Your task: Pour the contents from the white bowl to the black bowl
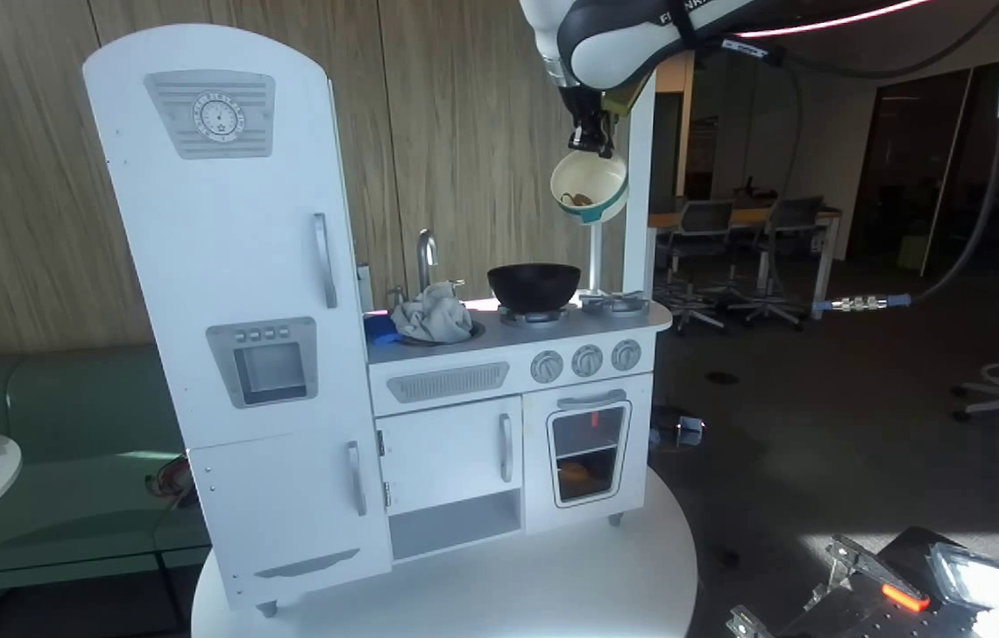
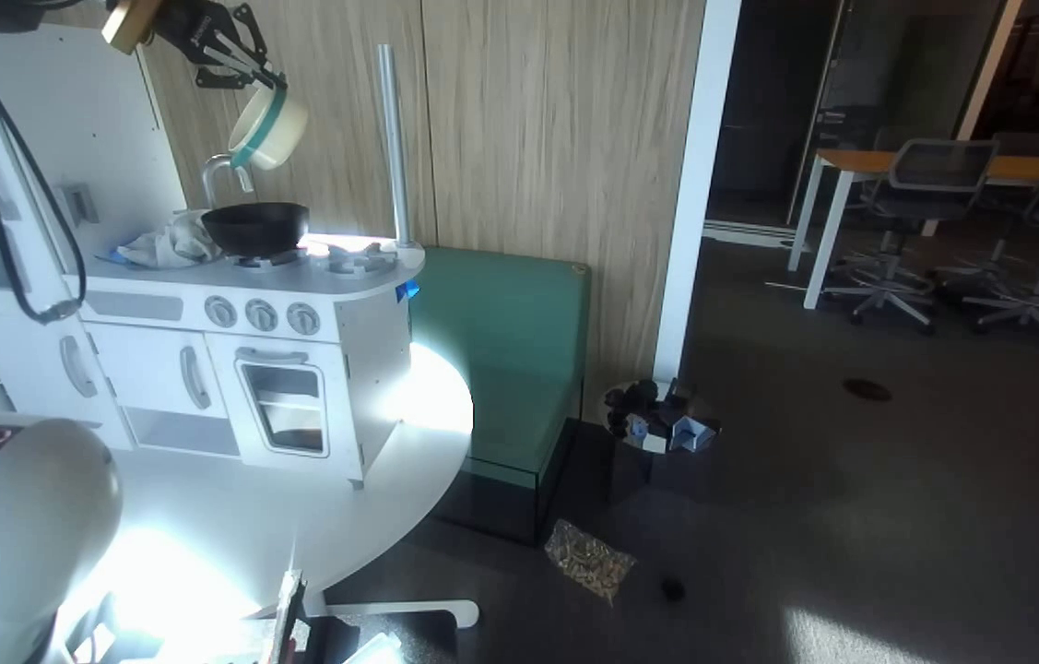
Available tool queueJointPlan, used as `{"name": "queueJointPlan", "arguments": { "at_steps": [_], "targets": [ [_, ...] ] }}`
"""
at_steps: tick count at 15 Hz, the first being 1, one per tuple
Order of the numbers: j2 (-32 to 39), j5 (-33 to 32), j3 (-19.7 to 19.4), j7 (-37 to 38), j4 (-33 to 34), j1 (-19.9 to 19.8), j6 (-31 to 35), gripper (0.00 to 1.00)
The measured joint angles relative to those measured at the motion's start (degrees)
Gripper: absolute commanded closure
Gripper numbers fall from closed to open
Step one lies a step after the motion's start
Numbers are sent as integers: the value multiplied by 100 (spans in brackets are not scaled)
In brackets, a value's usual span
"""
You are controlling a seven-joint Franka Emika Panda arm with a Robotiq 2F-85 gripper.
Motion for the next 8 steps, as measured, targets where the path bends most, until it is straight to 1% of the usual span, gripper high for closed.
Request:
{"name": "queueJointPlan", "arguments": {
  "at_steps": [4,8],
  "targets": [
    [-97,1211,-241,-45,157,-262,-139,97],
    [-113,2001,-525,-47,208,-586,-168,97]
  ]
}}
